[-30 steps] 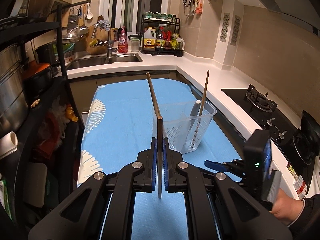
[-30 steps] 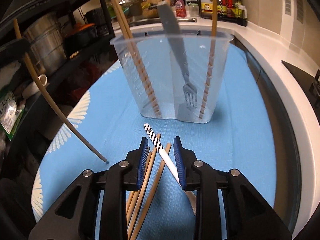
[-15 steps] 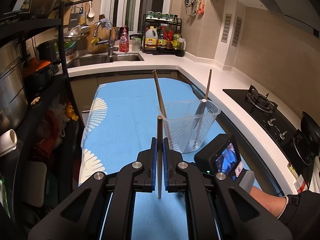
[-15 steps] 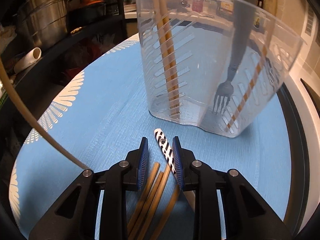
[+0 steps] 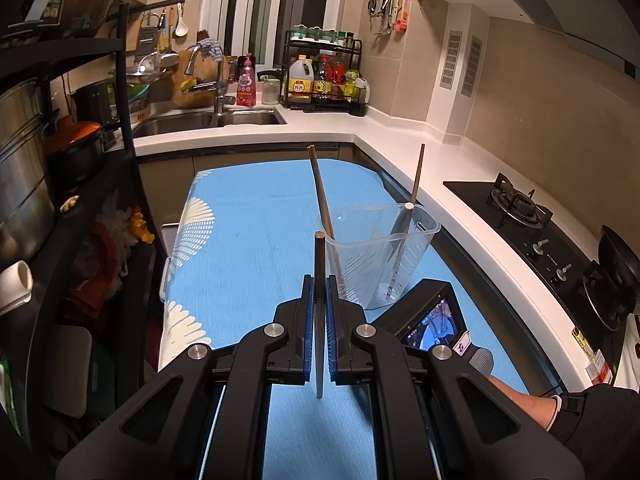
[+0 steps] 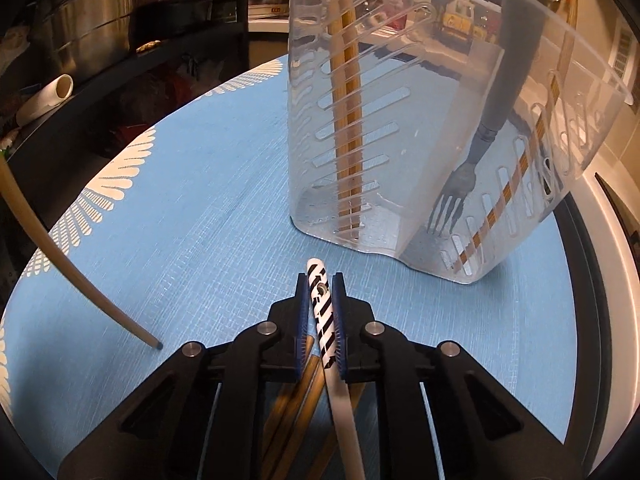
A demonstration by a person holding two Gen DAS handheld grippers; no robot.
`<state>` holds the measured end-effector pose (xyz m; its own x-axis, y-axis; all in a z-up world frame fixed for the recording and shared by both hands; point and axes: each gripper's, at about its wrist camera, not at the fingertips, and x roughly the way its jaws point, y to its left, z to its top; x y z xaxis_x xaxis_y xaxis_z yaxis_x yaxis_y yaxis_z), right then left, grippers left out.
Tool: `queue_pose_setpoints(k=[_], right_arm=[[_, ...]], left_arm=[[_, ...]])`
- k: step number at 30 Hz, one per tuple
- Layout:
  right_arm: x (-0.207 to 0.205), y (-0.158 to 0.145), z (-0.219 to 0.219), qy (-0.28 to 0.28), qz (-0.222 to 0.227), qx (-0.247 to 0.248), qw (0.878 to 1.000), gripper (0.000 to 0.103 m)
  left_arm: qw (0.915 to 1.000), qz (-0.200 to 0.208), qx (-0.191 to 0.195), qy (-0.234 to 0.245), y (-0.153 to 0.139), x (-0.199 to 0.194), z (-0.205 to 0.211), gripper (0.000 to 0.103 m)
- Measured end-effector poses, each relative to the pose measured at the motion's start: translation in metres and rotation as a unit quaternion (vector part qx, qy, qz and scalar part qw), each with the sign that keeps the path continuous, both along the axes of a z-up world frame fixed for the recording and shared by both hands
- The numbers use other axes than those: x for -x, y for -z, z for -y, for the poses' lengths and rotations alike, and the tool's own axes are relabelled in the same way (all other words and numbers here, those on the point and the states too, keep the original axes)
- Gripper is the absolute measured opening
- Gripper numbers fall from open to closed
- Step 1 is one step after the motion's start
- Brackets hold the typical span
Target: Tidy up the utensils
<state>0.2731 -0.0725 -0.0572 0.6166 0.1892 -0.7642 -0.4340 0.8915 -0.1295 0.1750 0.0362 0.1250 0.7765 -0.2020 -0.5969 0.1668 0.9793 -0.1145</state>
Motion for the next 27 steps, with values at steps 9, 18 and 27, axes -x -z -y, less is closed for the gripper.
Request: queue_pose_setpoints(k=[9,18,27], right_arm=[[0.011,-0.034,0.032,0.015,-0.001,-0.058,0.998,0.009],[0.029,-0.07,0.056,0.013,0.022,-0.082,0.996,0.009],[0.051,-0.106,0.071,0.017,0.061,-0.094,0.994,0.006]], left_arm=[[1.0,0.006,0.002,0.003,-0.006,0.002,0.003,0.006],[0.9998,0.013,0.007,0.014,-0.017,0.012,0.012,0.006],[0.9997,0.016,0.002,0.019,-0.025,0.019,0.018,0.006]])
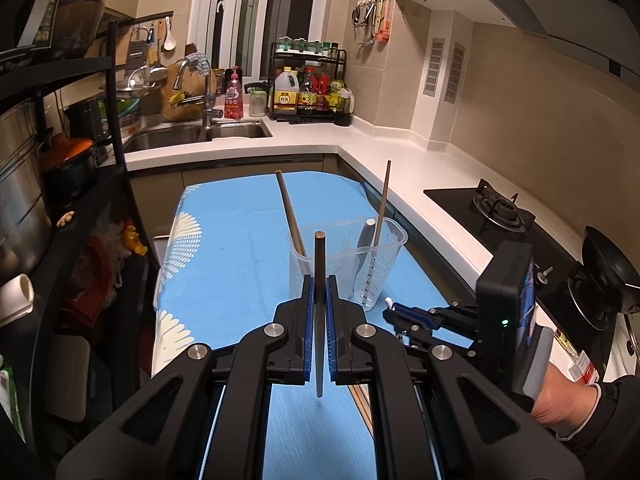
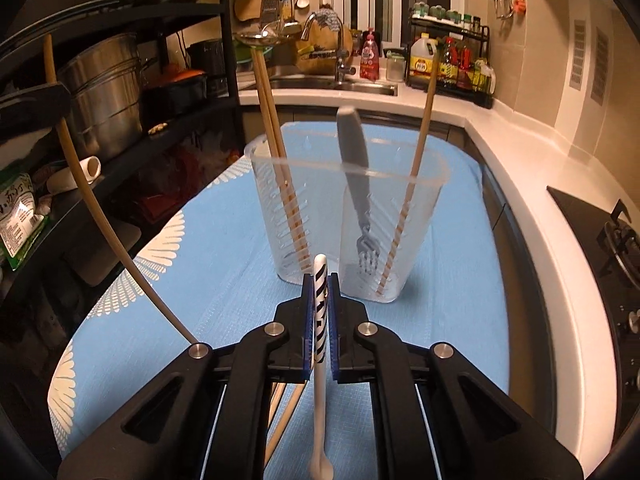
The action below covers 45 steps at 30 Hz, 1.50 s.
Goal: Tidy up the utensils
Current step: 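Carry the spoon upright above the holder with the right tool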
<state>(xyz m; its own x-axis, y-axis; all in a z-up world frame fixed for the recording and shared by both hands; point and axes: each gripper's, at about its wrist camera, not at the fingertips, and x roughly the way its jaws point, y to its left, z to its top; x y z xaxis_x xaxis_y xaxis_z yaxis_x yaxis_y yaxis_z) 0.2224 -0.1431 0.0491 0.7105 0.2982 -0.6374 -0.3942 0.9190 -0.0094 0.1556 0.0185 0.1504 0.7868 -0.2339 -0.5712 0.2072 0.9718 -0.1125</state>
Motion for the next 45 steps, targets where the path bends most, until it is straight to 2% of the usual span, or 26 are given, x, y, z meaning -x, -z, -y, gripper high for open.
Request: queue_pose_setpoints(k=[8,15,23,27,32,36,40,45], right_arm=[[0.015,-0.044,0.013,0.005,0.032,-0.009,0.999,0.005],[0.016,-0.097,0.031,0.023,0.063,-0.051,0.996,0.005],[-0.012,-0.165,0.035,0.044,0.122,-0.074,0.989,0.005],[-0.036,-0.186,0.031,0.056,0.145,-0.083,0.984,0.005],[-0.064,-0.184,0.027,0.07,0.16,-0.088,0.981,0.005],[-0.085,-0.163,0.028,0.08,0.156,-0.088,0.981,0.005],[-0.101,-0.137,0.031,0.087,0.14,-0.085,0.983,0.005],[-0.109,-0.102,0.027,0.09,0.108,-0.064,0.988,0.006]], left_arm=[[0.9999,0.006,-0.006,0.007,-0.02,0.001,0.01,0.006],[0.9999,0.007,-0.012,0.01,-0.04,-0.008,0.016,0.006],[0.9999,0.012,-0.009,0.006,-0.072,-0.04,0.016,0.006],[0.9997,0.024,-0.009,0.001,-0.091,-0.061,0.02,0.006],[0.9992,0.038,-0.009,-0.007,-0.1,-0.086,0.026,0.006],[0.9988,0.044,-0.016,-0.01,-0.098,-0.106,0.031,0.006],[0.9987,0.043,-0.027,-0.009,-0.083,-0.124,0.038,0.006],[0.9994,0.01,-0.031,-0.007,-0.043,-0.143,0.044,0.006]])
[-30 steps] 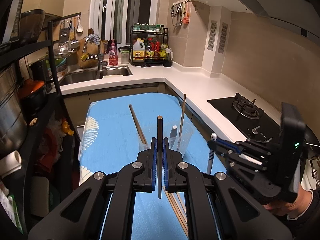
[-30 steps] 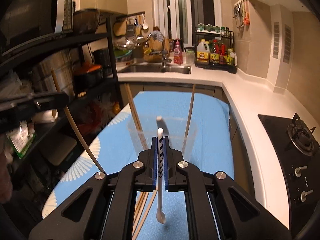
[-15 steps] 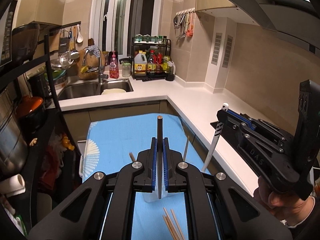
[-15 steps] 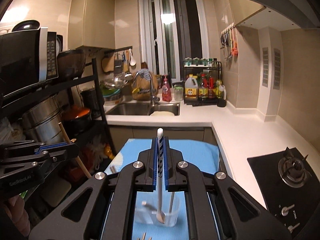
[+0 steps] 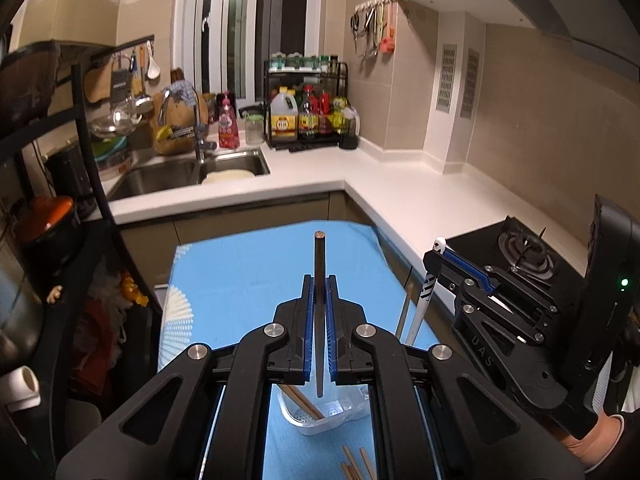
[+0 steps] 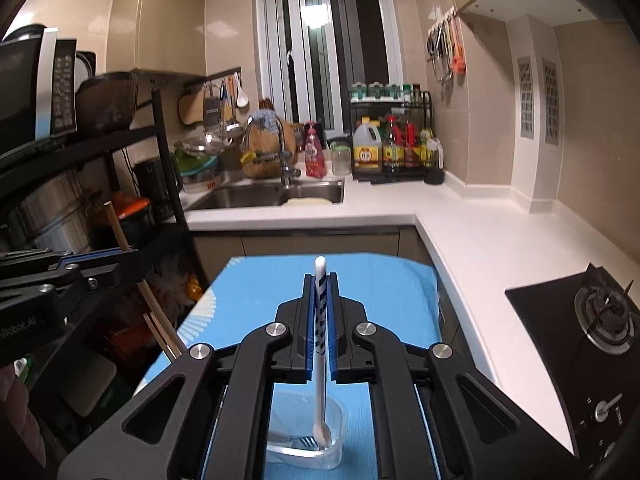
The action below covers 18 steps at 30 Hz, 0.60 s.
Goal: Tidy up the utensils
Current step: 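Carry the spoon upright above the holder with the right tool, then open both tools to drop the spoon and chopstick into the holder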
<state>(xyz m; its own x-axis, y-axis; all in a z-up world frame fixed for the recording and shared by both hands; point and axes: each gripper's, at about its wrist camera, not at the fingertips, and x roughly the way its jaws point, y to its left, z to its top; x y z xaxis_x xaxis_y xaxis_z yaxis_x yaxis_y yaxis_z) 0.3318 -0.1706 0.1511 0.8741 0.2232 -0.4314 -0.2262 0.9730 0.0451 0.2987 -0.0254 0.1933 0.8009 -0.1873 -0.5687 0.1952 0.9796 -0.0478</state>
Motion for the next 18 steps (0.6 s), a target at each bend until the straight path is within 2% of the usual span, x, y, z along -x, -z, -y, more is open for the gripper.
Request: queue_pose_setpoints(k=[9,11,12,13,14,15,18], right_arm=[[-0.007,0.04,-0.004,0.013,-0.09,0.025,0.996,0.008],[-0.005,0.041,-0.003,0.014,-0.106,0.022,0.994,0.02],[-0.003,0.04,-0.002,0.016,-0.111,0.02,0.993,0.036],[0.0,0.039,-0.002,0.018,-0.112,0.02,0.993,0.044],[0.004,0.036,-0.001,0.019,-0.112,0.019,0.993,0.044],[0.008,0.033,0.0,0.017,-0.113,0.015,0.993,0.044],[0.024,0.021,0.005,0.011,-0.109,0.0,0.994,0.044]], left_arm=[[0.998,-0.061,-0.016,-0.004,0.055,-0.014,0.009,0.006],[0.9972,-0.073,-0.01,-0.006,0.059,-0.015,0.008,0.008],[0.9969,-0.078,-0.004,-0.008,0.059,-0.015,0.007,0.017],[0.9967,-0.08,-0.001,-0.011,0.058,-0.014,0.005,0.026],[0.9971,-0.075,0.0,-0.015,0.055,-0.011,0.003,0.046],[0.9977,-0.065,-0.001,-0.019,0.051,-0.007,0.001,0.05],[0.9986,-0.049,0.004,-0.021,0.036,0.008,-0.003,0.05]])
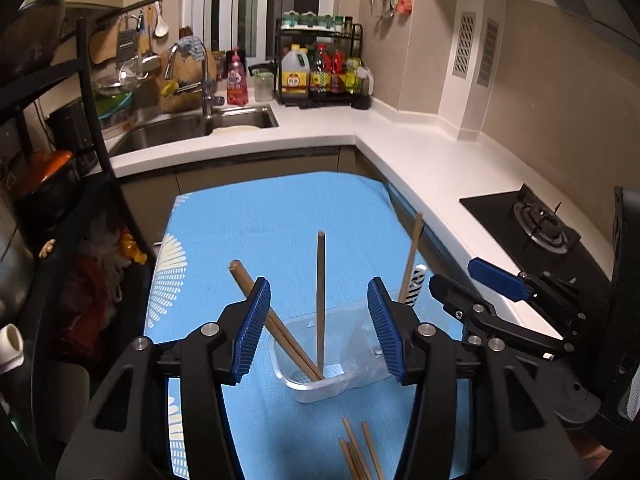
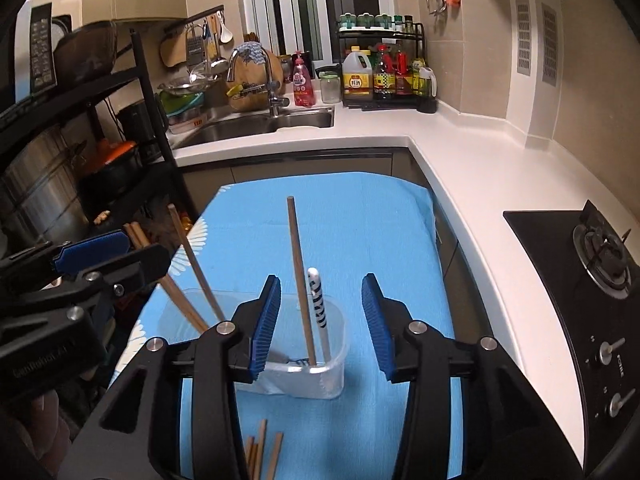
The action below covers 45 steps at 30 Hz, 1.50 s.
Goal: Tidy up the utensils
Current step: 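Open both tools to drop the spoon and chopstick into the holder, then move both open tools down toward the remaining chopsticks on the cloth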
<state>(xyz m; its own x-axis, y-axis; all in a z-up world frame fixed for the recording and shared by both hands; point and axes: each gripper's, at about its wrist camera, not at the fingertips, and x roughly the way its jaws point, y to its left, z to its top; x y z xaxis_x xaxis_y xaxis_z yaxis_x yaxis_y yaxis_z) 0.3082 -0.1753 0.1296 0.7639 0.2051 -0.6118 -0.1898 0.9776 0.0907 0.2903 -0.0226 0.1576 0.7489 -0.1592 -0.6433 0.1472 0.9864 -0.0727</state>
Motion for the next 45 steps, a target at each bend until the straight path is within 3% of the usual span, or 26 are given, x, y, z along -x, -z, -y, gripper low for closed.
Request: queue_pose_setpoints(k=[4,8,13,14,19,22,24,32,39,45], right_arm=[[0.028,-0.015,0.008,-0.007,0.02,-0.01,1.0,0.044],[0.06,-0.012,0.015,-0.011,0.031,-0.019,0.999,0.041],[0.089,0.021,0.015,-0.024,0.031,-0.029,0.999,0.006],[0.091,0.034,0.014,-0.026,0.026,-0.025,0.999,0.005],[0.083,0.092,0.002,-0.05,-0.034,-0.015,0.998,0.005],[0.076,0.116,-0.013,-0.073,-0.067,0.0,0.995,0.008],[0.074,0.131,-0.022,-0.079,-0.075,0.025,0.994,0.008],[0.062,0.176,-0.036,-0.081,-0.141,0.027,0.986,0.012],[0.065,0.189,-0.048,-0.09,-0.144,0.056,0.984,0.018],[0.066,0.19,-0.036,-0.047,-0.117,0.077,0.989,0.01]], left_arm=[[0.9996,0.029,-0.003,-0.002,-0.013,0.03,-0.004,0.047],[0.9989,0.047,-0.009,-0.006,-0.011,0.065,-0.01,0.028],[0.9986,0.052,-0.009,-0.004,0.016,0.099,-0.018,0.018],[0.9987,0.049,-0.012,-0.006,0.027,0.105,-0.018,0.016],[0.9996,0.019,-0.019,-0.01,0.085,0.111,-0.02,0.012],[0.9995,-0.028,-0.003,-0.015,0.118,0.103,-0.025,0.01],[0.9988,-0.047,0.008,-0.012,0.131,0.1,-0.027,0.01],[0.9976,-0.068,-0.005,-0.015,0.158,0.09,-0.027,0.01],[0.9967,-0.08,-0.005,-0.009,0.176,0.092,-0.017,0.01],[0.9971,-0.076,0.006,0.001,0.181,0.093,-0.008,0.01]])
